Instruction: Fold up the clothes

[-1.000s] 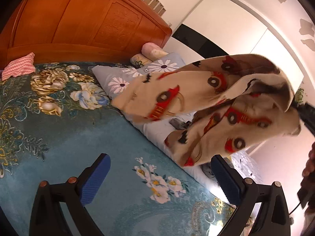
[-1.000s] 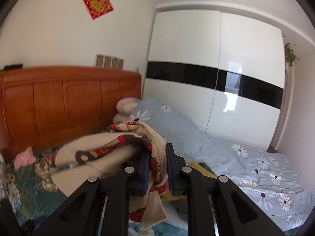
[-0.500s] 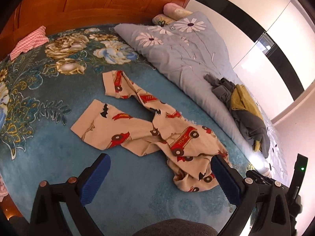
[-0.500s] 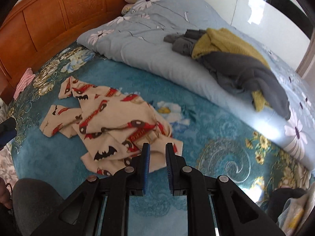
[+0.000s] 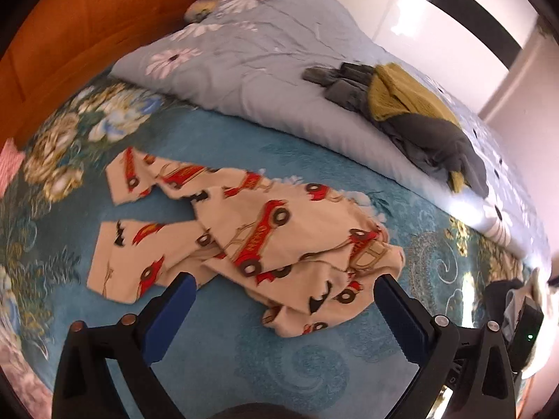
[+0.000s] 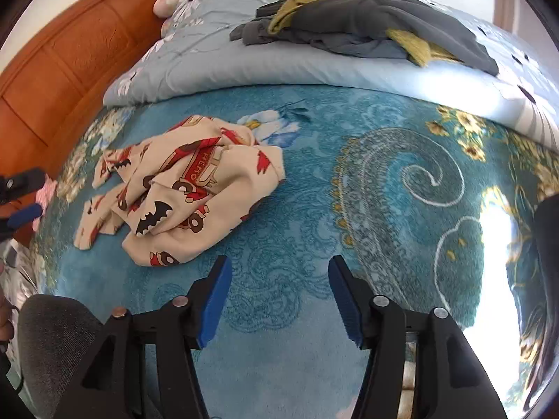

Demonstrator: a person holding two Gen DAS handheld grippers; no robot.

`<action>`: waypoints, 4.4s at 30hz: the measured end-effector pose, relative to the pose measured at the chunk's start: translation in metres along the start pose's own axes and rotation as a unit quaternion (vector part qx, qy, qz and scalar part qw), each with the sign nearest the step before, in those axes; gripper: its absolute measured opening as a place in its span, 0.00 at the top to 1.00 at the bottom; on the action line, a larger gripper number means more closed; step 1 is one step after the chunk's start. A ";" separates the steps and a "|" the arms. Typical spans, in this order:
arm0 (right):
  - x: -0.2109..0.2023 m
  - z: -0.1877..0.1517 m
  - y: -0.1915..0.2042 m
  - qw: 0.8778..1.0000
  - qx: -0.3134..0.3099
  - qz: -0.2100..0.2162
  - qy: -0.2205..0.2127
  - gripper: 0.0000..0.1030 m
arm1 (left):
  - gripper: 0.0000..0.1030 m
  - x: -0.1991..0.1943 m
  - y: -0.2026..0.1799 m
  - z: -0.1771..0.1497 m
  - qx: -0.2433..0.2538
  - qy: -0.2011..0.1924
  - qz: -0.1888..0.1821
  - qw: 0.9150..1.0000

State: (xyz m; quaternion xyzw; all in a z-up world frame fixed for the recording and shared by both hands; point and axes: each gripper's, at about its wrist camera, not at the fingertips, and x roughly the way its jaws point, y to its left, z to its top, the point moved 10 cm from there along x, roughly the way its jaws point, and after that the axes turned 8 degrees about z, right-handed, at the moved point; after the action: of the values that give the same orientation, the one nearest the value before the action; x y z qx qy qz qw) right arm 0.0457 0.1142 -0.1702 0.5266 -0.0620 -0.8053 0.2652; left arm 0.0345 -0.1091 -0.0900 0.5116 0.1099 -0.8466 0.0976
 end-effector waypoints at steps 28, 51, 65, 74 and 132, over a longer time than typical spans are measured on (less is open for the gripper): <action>-0.051 -0.039 -0.073 0.997 0.076 -0.022 0.000 0.00 | 0.36 0.134 -0.114 -0.066 0.172 0.104 0.148 0.968; -0.056 -0.020 -0.065 0.994 0.102 -0.022 -0.011 0.00 | 0.99 -0.100 -0.196 0.089 0.137 -0.149 -0.199 0.959; -0.062 -0.028 -0.073 0.994 0.107 -0.028 -0.010 0.00 | 0.46 0.047 -0.126 -0.023 0.119 0.021 0.010 0.993; -0.052 -0.036 -0.080 0.993 0.116 -0.030 0.008 0.00 | 0.35 0.099 -0.151 -0.064 0.187 0.065 0.066 0.978; -0.072 -0.037 -0.091 0.990 0.142 -0.022 -0.012 0.00 | 0.94 -0.221 -0.299 0.099 0.142 -0.128 -0.458 0.868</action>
State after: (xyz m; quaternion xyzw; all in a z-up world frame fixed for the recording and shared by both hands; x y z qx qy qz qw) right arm 0.0678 0.2338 -0.1623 0.5502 -0.1673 -0.8004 0.1691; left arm -0.0311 0.1599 0.1768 0.2998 0.1971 -0.8607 -0.3611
